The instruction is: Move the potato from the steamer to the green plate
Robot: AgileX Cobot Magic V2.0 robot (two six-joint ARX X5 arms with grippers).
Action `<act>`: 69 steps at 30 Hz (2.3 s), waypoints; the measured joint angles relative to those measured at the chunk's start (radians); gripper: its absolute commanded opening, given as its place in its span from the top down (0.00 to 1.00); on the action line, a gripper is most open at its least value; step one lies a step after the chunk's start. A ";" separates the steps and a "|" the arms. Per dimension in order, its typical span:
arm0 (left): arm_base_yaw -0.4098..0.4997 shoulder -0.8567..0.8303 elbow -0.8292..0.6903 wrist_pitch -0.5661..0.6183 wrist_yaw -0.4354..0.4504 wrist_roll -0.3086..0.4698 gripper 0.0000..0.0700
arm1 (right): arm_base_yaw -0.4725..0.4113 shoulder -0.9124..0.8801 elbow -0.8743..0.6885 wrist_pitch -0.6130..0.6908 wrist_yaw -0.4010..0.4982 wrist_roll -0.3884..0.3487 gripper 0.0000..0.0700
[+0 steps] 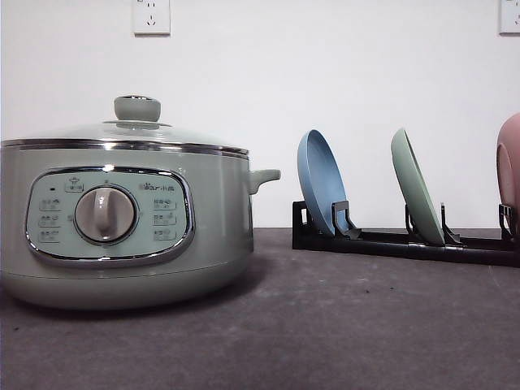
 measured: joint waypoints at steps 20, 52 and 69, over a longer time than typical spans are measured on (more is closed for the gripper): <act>0.000 -0.001 0.000 0.001 0.000 0.006 0.13 | 0.004 -0.003 0.002 0.000 0.008 -0.010 0.26; 0.000 -0.001 0.000 0.001 0.000 0.005 0.15 | 0.004 0.789 0.594 0.150 0.009 0.150 0.26; 0.000 -0.001 0.000 0.000 0.000 0.005 0.15 | 0.014 1.064 0.637 0.302 0.103 0.187 0.34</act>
